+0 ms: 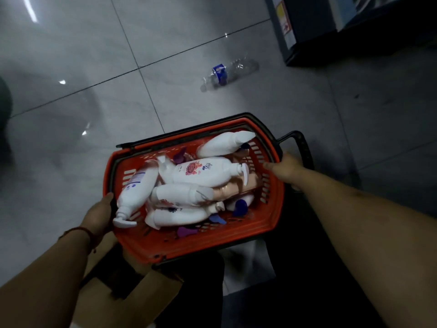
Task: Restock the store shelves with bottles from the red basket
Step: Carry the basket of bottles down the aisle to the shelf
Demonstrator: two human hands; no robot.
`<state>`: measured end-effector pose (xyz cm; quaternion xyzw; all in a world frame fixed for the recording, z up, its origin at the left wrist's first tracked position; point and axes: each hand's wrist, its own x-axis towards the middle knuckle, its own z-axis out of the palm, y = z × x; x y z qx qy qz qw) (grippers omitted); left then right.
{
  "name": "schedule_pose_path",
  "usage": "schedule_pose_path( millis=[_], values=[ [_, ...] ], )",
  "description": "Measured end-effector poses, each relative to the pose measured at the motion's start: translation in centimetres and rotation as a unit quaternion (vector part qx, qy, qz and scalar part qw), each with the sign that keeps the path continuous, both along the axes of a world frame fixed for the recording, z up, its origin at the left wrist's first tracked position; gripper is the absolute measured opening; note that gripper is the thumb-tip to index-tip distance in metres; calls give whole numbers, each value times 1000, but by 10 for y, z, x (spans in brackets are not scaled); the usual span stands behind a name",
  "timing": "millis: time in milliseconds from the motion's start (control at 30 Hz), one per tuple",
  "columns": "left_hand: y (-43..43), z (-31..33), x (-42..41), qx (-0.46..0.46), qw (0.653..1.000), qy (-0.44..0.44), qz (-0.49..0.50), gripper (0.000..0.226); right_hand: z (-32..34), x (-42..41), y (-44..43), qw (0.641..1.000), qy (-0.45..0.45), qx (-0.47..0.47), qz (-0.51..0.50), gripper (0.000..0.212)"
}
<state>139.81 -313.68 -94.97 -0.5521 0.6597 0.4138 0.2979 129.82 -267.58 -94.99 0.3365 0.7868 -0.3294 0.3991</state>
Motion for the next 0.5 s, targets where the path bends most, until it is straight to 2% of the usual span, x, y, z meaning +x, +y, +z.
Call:
schedule_pose_path(
  millis=[133, 233, 333, 467, 500],
  values=[
    [-11, -7, 2, 0, 995, -57, -87, 80, 41, 16, 35, 999, -19, -1, -47, 45],
    [34, 36, -26, -6, 981, -56, -183, 68, 82, 31, 73, 997, -27, 12, -74, 34],
    [102, 100, -66, -25, 959, -70, -274, 59, 122, 42, 120, 992, -57, 15, -111, 35],
    [181, 155, -112, 9, 931, -95, -352, 63, 176, 53, 194, 985, -60, -3, -161, 36],
    [201, 165, -124, 17, 928, -94, -361, 64, 191, 54, 212, 982, -60, -6, -178, 41]
  ],
)
